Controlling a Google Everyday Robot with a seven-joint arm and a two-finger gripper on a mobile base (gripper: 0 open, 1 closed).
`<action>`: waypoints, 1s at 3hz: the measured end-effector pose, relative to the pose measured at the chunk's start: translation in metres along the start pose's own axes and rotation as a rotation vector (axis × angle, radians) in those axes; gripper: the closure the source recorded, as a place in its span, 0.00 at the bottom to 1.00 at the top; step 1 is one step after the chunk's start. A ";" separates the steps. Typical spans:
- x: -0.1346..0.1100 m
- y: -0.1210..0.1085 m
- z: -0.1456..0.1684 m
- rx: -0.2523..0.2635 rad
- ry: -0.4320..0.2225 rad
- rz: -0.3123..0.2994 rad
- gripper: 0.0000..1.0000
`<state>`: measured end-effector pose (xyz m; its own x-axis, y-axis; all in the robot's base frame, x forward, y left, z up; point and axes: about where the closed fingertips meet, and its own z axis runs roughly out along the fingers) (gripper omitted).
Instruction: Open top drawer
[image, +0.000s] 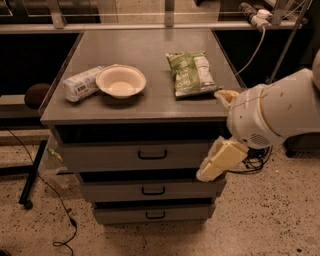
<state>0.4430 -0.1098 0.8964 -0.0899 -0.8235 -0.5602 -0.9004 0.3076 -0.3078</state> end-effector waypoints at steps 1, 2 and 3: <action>0.000 0.000 0.000 0.000 0.000 0.000 0.00; 0.001 0.000 0.004 -0.015 0.030 -0.005 0.00; 0.023 0.012 0.038 -0.104 0.063 0.009 0.00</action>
Offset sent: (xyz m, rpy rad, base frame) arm 0.0054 -0.0011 -0.0087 -0.0644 0.0482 0.0005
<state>0.4459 -0.1069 0.8509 -0.1219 -0.8503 -0.5120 -0.9384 0.2669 -0.2197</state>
